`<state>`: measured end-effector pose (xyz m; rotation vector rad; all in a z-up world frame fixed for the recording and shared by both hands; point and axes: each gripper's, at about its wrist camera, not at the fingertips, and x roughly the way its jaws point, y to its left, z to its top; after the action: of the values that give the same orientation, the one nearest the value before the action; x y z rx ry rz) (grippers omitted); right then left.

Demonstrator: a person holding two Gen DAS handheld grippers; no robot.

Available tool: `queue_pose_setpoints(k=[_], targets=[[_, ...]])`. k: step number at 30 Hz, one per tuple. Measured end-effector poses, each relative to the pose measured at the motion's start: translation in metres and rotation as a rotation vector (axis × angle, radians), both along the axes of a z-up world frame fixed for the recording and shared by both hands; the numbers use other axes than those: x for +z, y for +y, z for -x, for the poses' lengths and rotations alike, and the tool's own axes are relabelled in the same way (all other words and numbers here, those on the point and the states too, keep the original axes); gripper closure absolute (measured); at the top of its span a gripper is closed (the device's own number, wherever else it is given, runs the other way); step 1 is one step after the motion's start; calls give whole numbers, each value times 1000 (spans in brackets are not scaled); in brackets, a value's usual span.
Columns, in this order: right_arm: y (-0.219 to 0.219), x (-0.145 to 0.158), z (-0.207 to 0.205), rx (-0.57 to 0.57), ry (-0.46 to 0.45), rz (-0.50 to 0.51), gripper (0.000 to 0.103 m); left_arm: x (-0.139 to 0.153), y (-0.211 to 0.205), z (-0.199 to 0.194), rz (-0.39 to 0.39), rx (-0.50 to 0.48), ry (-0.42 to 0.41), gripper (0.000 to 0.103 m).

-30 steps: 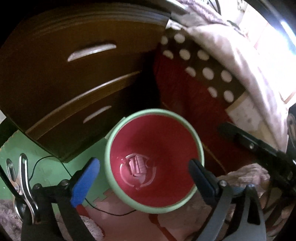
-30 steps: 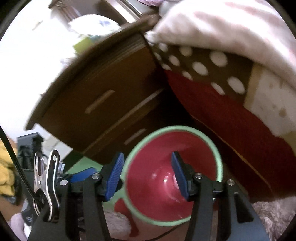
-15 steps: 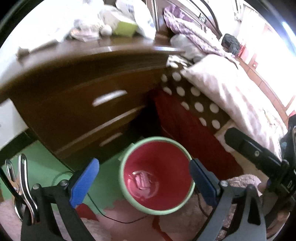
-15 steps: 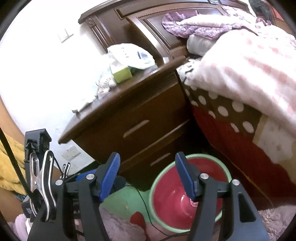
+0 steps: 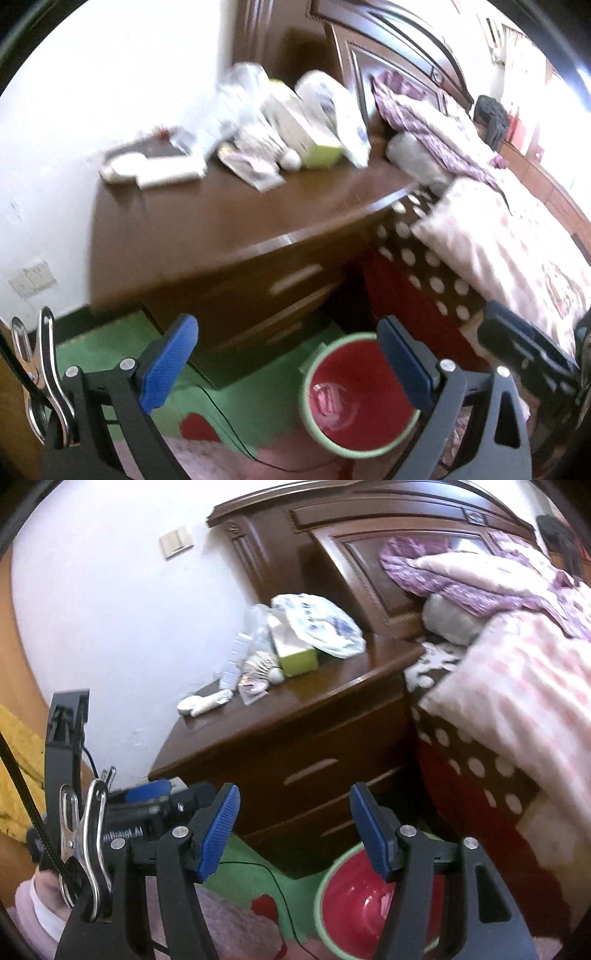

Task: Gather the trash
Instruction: 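Raise both tools from the bucket back toward the nightstand, then grasp the white glove with the left tool while the right tool grasps the white cloth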

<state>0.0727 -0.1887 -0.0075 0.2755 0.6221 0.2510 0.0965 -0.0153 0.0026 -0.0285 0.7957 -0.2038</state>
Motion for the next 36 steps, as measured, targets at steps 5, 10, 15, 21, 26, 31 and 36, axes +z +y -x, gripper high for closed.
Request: queue_pose_setpoints(k=[5,10,15,21,26,31,36], targets=[[18,12,-19,50,-9,10,40,24,18,-20,-16,12,-40,3],[36,21,-36,98,-19,16,40,45,44,-47,-16,47,-78,3],[53,29,-53,133,-17,39,40,58,68,-80,-41,97,-98,5],[66,31,-69,147,-17,46,40,60,88,-119,-44,118,-101,9],[78,31,-84,161,-12,55,40,58,97,-147,-72,117,-97,12],[92,29,-100,179,-11,68,40,50,121,-168,-40,189,-107,12],[108,25,-117,204,-6,89,40,38,145,-187,18,235,-88,17]])
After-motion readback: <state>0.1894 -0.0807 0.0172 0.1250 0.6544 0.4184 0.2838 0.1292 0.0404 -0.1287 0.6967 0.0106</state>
